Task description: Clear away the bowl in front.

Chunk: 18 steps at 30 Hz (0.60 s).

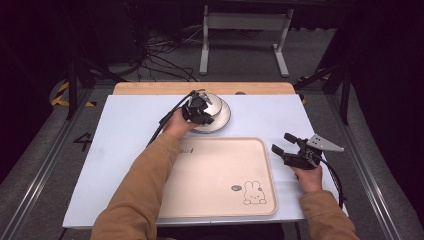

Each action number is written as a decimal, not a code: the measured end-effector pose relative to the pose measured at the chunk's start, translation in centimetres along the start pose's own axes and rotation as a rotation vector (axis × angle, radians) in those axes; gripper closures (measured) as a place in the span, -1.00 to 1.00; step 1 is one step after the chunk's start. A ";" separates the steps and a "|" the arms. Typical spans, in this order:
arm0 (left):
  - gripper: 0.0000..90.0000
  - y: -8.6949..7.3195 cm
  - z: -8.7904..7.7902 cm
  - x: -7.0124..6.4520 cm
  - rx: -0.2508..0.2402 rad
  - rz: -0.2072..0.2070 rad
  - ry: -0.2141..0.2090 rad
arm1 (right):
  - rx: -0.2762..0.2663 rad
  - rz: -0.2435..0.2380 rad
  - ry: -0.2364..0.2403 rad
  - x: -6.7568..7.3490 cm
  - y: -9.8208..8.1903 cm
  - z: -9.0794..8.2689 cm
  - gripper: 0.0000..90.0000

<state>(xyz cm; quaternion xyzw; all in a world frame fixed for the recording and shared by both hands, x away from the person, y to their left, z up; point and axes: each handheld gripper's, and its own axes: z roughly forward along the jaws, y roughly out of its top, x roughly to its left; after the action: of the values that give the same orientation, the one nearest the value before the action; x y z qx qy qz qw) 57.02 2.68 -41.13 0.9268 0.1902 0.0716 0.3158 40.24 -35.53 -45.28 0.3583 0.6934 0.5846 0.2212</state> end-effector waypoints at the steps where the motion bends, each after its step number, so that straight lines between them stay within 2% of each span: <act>1: 0.66 0.1 0.0 -0.1 0.004 0.006 0.000 | 0.000 -0.001 0.000 0.0 0.0 0.0 -0.57; 10: 0.79 0.5 0.2 -0.5 0.019 0.053 0.014 | 0.001 0.001 0.001 0.0 0.0 0.0 -0.57; 18: 0.81 0.6 0.2 -0.7 0.023 0.067 0.025 | 0.003 0.001 0.001 0.0 0.0 0.0 -0.57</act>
<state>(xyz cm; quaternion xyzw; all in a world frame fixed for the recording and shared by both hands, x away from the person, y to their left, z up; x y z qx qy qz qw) 56.58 1.80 -40.94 0.9352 0.1638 0.0917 0.3003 40.25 -35.51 -45.30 0.3588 0.6940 0.5841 0.2200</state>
